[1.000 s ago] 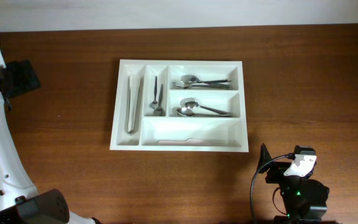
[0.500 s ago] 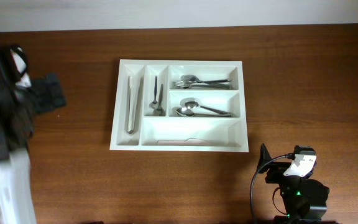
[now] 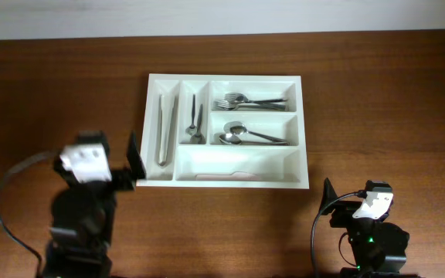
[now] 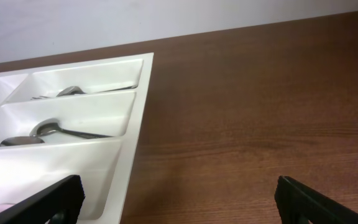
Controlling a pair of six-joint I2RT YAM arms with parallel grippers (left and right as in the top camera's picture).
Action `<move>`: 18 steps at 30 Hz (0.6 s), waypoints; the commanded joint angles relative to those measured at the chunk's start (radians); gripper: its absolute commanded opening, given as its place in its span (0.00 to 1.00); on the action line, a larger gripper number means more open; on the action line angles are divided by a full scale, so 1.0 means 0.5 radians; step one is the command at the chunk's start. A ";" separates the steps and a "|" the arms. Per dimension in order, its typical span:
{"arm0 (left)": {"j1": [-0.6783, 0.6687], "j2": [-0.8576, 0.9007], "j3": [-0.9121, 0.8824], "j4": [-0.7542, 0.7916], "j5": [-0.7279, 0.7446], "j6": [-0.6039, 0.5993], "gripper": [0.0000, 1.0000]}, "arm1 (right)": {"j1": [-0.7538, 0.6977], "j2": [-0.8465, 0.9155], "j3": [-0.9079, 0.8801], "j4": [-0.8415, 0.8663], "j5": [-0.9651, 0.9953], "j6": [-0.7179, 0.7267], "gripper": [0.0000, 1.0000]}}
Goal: Pack container
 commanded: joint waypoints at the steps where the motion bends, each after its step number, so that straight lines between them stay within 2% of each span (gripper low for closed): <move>1: -0.009 -0.253 -0.318 0.024 -0.016 -0.005 0.99 | 0.009 -0.023 -0.016 0.007 -0.017 0.002 0.99; 9: -0.009 -0.726 -0.786 0.024 -0.015 -0.006 0.99 | 0.009 -0.023 -0.016 0.007 -0.017 0.002 0.99; 18: -0.009 -0.980 -1.009 0.021 -0.015 -0.005 0.99 | 0.009 -0.023 -0.016 0.006 -0.017 0.002 0.99</move>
